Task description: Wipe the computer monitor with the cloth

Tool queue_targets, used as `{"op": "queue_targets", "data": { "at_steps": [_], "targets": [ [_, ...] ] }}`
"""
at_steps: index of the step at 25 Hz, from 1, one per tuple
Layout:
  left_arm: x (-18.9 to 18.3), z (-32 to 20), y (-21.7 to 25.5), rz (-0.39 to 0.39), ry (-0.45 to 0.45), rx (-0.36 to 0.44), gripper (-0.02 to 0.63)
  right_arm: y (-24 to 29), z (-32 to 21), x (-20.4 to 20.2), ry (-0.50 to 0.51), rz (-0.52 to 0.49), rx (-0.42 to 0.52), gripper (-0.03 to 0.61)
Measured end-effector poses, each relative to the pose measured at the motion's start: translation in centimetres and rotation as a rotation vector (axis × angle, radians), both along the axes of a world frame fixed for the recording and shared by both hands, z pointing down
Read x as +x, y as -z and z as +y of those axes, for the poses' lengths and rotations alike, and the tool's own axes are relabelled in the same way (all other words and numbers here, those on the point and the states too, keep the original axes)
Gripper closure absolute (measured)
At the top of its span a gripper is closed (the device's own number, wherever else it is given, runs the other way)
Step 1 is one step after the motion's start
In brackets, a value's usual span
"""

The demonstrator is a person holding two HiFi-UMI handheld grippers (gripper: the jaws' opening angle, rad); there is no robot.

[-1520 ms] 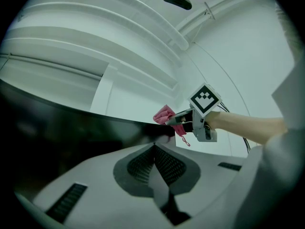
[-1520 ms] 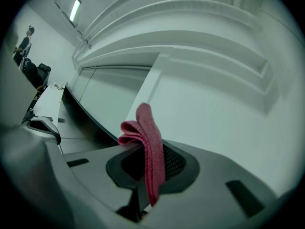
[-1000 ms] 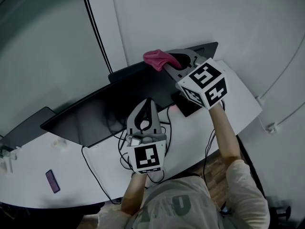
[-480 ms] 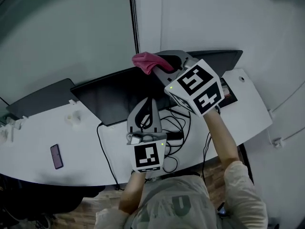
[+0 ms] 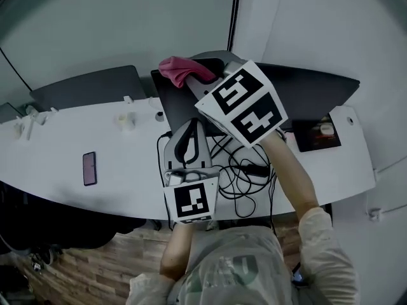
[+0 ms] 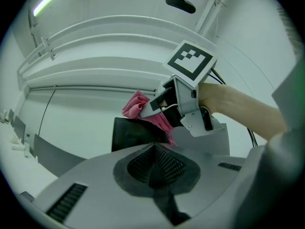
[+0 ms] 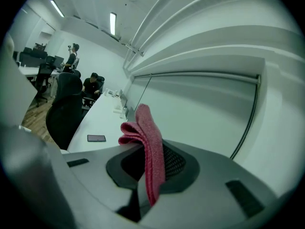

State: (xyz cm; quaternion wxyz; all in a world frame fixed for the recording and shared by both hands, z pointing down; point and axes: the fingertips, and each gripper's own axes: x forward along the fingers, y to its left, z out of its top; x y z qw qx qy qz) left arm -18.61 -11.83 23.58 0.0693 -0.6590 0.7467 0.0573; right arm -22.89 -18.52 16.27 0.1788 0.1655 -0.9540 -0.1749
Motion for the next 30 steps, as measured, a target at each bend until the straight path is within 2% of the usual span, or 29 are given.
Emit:
{"op": "queue_targets", "data": {
  "at_steps": [5, 10, 18, 21, 25, 30],
  "targets": [
    [-3.6, 2.6, -1.1, 0.024, 0.1, -0.019, 0.598, -0.1, 2.0, -4.3, 0.045, 0.028, 0.015, 0.525],
    [-6.9, 5.3, -2.0, 0.079, 0.222, -0.033, 0.598, -0.1, 2.4, -6.6, 0.07, 0.048, 0.021, 0.525],
    [-7.8, 8.4, -1.2, 0.006, 0.322, -0.094, 0.598, -0.6, 2.9, -7.7, 0.097, 0.054, 0.003, 0.525],
    [-7.9, 9.1, -0.7, -0.002, 0.331, -0.106, 0.598, -0.3, 2.9, -7.5, 0.091, 0.035, 0.007, 0.525],
    [-8.3, 10.1, -0.1, -0.018, 0.3, -0.092, 0.598, 0.2, 3.4, -7.1, 0.054, 0.005, 0.024, 0.525],
    [-11.1, 9.2, -0.6, -0.004, 0.192, -0.069, 0.598, 1.6, 3.9, -6.9, -0.084, -0.061, 0.21, 0.525]
  ]
}}
